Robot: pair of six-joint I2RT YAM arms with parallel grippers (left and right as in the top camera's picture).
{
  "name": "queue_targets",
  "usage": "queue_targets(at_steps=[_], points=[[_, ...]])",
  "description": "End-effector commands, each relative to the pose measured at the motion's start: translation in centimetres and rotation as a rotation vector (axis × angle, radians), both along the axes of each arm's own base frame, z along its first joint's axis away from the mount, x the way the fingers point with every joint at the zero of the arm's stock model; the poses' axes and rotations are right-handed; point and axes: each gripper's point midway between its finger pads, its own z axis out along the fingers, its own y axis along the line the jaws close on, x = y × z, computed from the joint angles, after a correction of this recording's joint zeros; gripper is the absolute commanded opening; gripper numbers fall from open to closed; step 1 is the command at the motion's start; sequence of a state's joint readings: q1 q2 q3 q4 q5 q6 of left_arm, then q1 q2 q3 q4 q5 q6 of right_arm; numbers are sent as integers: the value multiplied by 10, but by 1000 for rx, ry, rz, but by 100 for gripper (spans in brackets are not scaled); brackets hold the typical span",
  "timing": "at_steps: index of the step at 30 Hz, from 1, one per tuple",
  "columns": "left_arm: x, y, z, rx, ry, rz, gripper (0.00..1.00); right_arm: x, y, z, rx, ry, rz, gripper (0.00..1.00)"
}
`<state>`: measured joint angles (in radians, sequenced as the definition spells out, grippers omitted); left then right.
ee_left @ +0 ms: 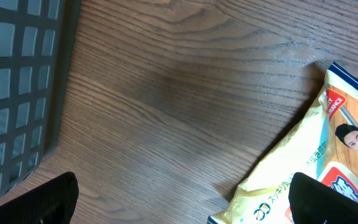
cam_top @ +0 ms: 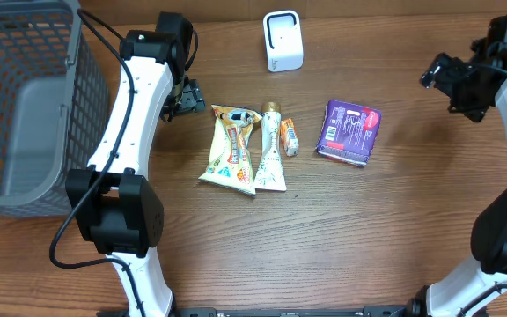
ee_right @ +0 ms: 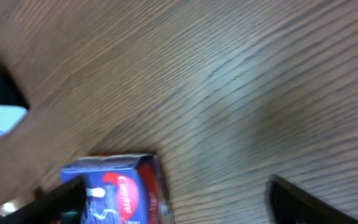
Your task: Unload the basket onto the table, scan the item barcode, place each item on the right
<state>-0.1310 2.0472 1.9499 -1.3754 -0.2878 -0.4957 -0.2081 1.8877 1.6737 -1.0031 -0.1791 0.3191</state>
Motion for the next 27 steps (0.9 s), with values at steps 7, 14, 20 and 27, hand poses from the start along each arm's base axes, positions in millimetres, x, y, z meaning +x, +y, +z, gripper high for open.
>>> queue_targets(at_steps=[7,14,20,27], points=[[1,-3,-2,-2,0,7,100,6,35,15,1,-41,82,64],[1,-3,-2,-2,0,7,99,7,37,16,9,-45,87,83],[1,-3,-2,-2,0,7,100,4,1,16,24,-42,-32,83],[1,-3,-2,-2,0,7,100,1,-11,12,35,-36,-64,83]])
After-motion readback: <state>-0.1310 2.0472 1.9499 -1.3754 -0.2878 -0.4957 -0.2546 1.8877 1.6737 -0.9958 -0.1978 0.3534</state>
